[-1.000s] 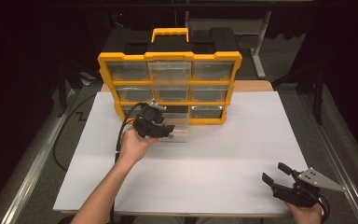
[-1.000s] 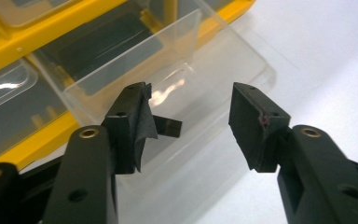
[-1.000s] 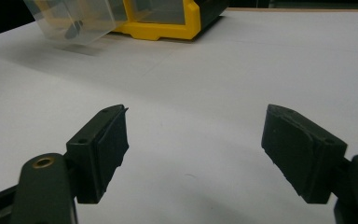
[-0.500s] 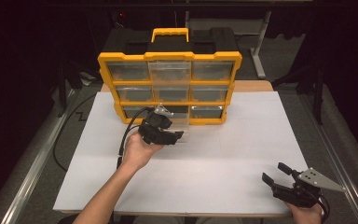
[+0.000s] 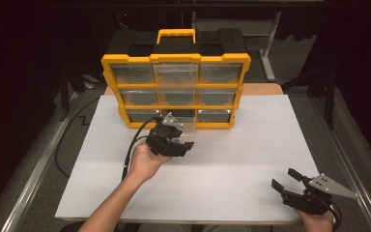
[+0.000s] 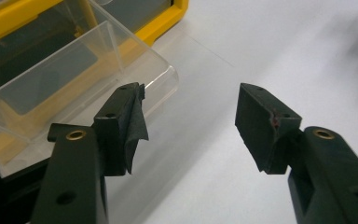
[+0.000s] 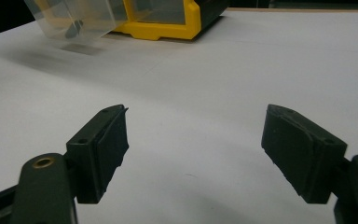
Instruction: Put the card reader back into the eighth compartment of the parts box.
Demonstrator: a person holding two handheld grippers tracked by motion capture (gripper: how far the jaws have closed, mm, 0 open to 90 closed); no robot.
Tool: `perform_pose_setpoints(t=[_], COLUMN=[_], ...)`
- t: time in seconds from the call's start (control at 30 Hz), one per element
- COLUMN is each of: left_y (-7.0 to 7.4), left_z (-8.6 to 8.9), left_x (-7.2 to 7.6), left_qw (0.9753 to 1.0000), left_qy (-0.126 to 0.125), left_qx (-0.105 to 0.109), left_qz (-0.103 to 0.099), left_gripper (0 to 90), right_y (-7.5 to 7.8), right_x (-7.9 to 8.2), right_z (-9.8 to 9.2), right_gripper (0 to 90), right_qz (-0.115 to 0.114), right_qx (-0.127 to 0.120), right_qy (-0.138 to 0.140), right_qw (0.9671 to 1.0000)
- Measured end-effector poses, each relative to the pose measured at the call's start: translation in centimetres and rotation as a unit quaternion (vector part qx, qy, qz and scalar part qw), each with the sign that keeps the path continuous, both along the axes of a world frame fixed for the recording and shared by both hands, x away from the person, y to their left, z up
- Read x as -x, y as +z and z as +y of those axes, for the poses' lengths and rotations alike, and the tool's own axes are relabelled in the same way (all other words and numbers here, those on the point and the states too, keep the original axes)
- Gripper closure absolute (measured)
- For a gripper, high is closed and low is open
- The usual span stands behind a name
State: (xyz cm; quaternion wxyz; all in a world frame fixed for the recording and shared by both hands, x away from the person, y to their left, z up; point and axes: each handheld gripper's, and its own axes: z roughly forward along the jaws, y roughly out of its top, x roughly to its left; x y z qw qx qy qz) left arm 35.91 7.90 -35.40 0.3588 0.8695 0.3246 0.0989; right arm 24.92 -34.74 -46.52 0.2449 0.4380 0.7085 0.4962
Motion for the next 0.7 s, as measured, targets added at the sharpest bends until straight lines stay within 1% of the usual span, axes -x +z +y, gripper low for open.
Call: perform_pose_setpoints(t=[0.03, 0.13, 0.23, 0.43, 0.63, 0.67, 0.7], left_y=[-0.1, -0.1, -0.1, -0.1, -0.4, -0.4, -0.5], left_z=[0.0, 0.0, 0.0, 0.2, 0.4, 0.5, 0.5], left_x=[0.1, 0.3, 0.6, 1.0, 1.4, 1.5, 1.5], left_qw=[1.0000, 1.0000, 1.0000, 0.9999, 0.9999, 0.9999, 0.9999], left_qy=[0.000, -0.002, -0.003, -0.008, -0.006, -0.008, -0.005], left_qx=[0.003, 0.002, 0.005, 0.004, 0.008, 0.004, 0.007], left_qz=[0.000, -0.001, -0.005, -0.006, -0.007, -0.006, -0.008], left_gripper=[41.7, 41.6, 41.4, 41.1, 40.7, 40.6, 40.5], right_y=[0.0, 0.0, 0.0, 0.0, 0.0, 0.0, 0.0], right_x=[0.0, 0.0, 0.0, 0.0, 0.0, 0.0, 0.0], right_z=[0.0, 0.0, 0.0, 0.0, 0.0, 0.0, 0.0], right_gripper=[22.7, 22.7, 22.7, 22.7, 22.7, 22.7, 22.7], right_qz=[0.000, 0.000, 0.000, 0.000, 0.000, 0.000, 0.001], right_qx=[0.000, 0.000, 0.000, 0.000, 0.000, 0.000, -0.001], right_qy=[0.000, 0.000, 0.000, 0.000, 0.000, 0.000, 0.000], right_qw=[1.0000, 1.0000, 1.0000, 1.0000, 1.0000, 1.0000, 1.0000])
